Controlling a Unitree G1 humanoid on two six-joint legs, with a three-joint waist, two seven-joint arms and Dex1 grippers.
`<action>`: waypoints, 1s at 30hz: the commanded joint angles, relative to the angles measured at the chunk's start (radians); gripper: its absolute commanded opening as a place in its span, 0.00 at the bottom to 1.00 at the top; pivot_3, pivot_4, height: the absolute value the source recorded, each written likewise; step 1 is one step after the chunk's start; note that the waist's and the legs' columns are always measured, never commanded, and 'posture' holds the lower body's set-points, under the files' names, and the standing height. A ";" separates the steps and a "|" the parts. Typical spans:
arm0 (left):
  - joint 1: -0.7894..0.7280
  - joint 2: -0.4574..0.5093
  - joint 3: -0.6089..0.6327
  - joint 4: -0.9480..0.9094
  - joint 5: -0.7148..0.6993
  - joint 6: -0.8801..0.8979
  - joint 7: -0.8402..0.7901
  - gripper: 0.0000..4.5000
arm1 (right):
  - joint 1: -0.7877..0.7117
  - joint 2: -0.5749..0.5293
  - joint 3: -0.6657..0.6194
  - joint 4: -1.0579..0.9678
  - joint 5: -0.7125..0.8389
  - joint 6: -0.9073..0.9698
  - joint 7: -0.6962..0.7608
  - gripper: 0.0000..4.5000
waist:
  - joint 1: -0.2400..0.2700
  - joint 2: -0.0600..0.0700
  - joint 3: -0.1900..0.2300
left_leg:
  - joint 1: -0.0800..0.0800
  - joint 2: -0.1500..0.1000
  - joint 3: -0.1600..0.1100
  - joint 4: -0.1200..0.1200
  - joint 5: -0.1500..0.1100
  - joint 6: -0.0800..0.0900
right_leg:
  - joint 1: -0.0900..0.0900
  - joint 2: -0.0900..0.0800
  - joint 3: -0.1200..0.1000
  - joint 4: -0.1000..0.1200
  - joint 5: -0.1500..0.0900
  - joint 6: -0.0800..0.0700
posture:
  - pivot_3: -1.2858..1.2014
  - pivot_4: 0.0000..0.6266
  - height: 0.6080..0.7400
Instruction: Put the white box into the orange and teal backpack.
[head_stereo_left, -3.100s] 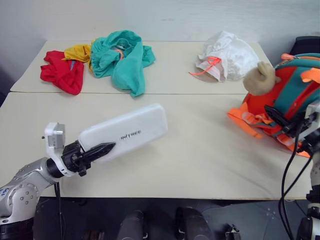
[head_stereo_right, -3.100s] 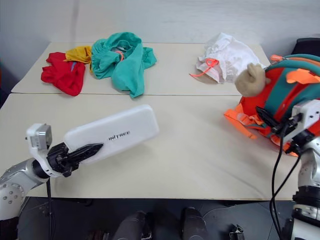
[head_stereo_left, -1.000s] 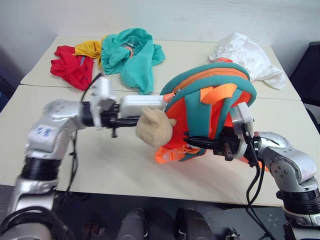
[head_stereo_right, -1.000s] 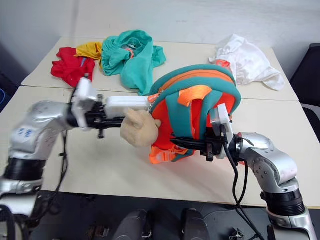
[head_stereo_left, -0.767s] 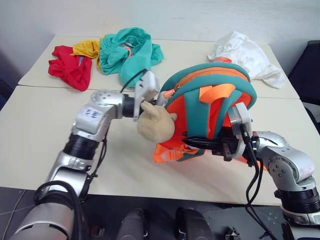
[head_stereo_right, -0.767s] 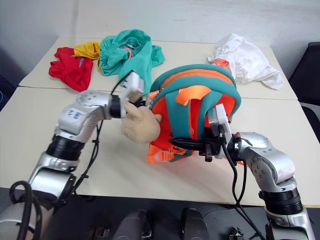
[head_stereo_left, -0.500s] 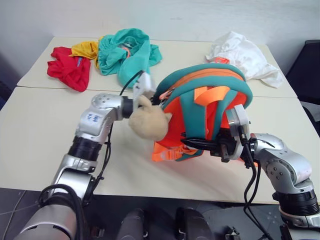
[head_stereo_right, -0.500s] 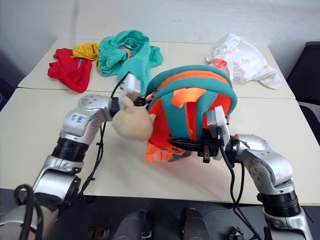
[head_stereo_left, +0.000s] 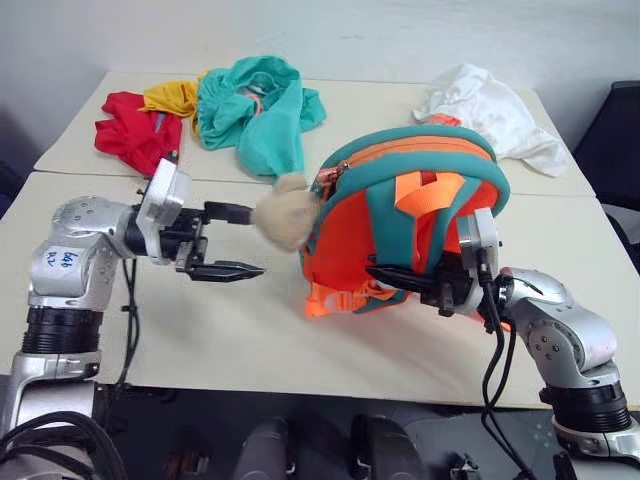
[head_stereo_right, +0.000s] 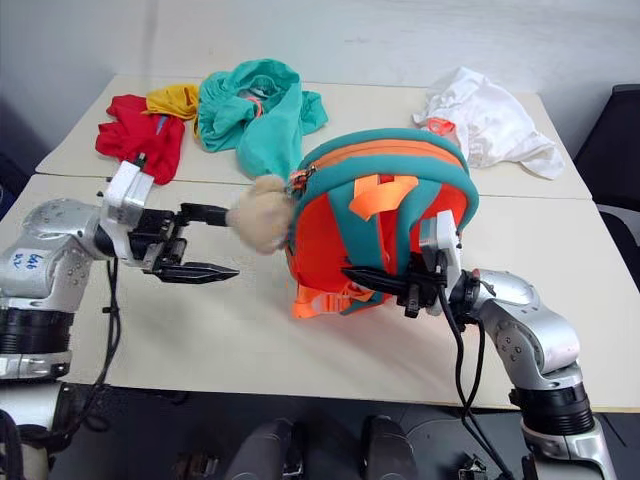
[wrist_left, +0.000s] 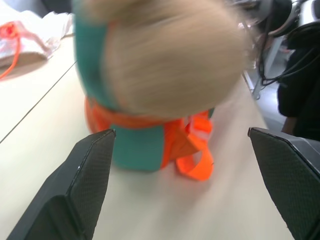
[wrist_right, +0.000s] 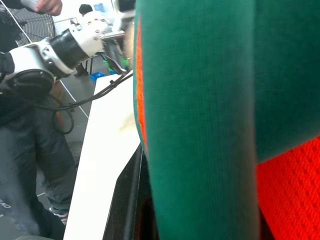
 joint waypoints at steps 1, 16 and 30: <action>0.004 -0.054 -0.001 -0.066 -0.007 0.000 0.096 0.99 | -0.013 0.013 0.002 -0.009 -0.001 -0.020 -0.001 0.07 | -0.002 0.000 0.000 | 0.000 0.000 0.000 0.000 0.000 0.000 | 0.000 0.000 0.000 0.000 0.000 0.000 | 0.52 0.24 1.00; 0.016 -0.211 0.047 -0.087 -0.018 0.051 0.359 0.31 | -0.006 0.025 -0.012 -0.020 -0.005 -0.020 -0.021 0.07 | -0.003 0.000 0.000 | 0.001 0.000 0.000 -0.001 0.001 0.000 | 0.000 0.001 -0.001 0.000 0.000 0.000 | 0.52 0.24 1.00; 0.190 -0.020 -0.052 0.040 0.206 -0.034 0.351 0.00 | 0.023 0.059 -0.044 -0.017 0.009 -0.025 -0.093 0.07 | -0.003 0.000 0.000 | 0.003 0.000 0.002 -0.003 0.001 -0.001 | 0.000 0.000 -0.001 0.000 0.000 0.000 | 0.52 0.24 1.00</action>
